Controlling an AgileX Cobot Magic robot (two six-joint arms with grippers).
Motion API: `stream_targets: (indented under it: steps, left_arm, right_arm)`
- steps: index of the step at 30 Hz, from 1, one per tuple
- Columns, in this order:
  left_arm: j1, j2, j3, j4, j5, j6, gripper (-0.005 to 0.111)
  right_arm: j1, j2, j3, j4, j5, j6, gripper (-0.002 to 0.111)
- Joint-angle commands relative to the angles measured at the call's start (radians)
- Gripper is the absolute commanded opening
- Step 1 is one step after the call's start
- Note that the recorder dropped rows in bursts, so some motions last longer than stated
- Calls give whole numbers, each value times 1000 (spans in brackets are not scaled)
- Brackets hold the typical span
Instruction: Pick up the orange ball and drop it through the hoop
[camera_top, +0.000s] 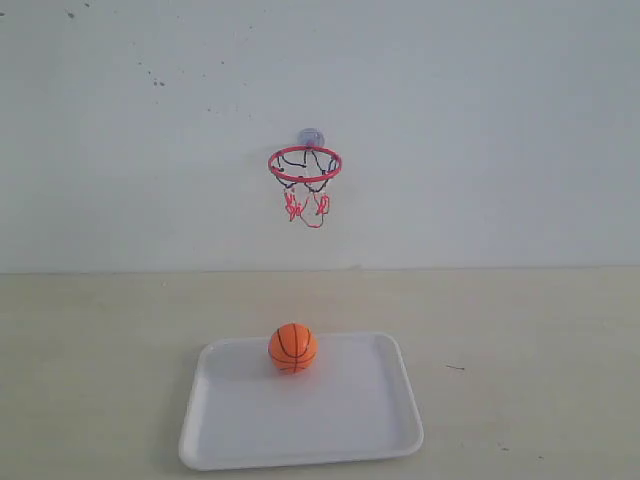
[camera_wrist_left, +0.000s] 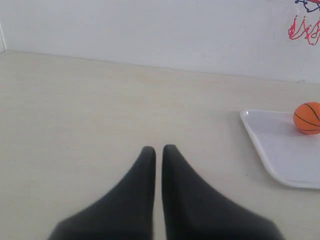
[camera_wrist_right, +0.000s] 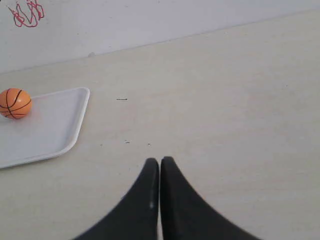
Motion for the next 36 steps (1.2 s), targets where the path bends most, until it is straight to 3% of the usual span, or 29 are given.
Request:
stream_targets:
  steps: [1, 3, 8, 10, 15, 18, 27, 32, 36]
  left_arm:
    - [-4, 2, 4, -2, -6, -8, 4]
    - [-4, 2, 4, -6, -53, -8, 4]
    - [-4, 2, -298, -6, -69, 25, 4]
    - [-4, 2, -353, 15, -67, 27, 4]
    - [-4, 2, -358, 77, -98, 29, 4]
    - [-4, 2, -356, 96, -186, 29, 4]
    - [-4, 12, -356, -12, -283, -59, 4]
    - [-4, 278, -392, -25, -218, -105, 4]
    - [-4, 607, -525, -25, -89, -59, 4]
  right_arm:
    - [1, -5, 0, -10, -5, -5, 0]
    - [1, -5, 0, -10, -5, -5, 0]
    - [1, -5, 0, -10, -5, -5, 0]
    - [1, -5, 0, -10, -5, -5, 0]
    - [1, -5, 0, -10, -5, -5, 0]
    - [1, -5, 0, -10, -5, -5, 0]
    - [1, -5, 0, -10, -5, -5, 0]
    - [1, -5, 0, -10, -5, -5, 0]
    - [1, -5, 0, -10, -5, -5, 0]
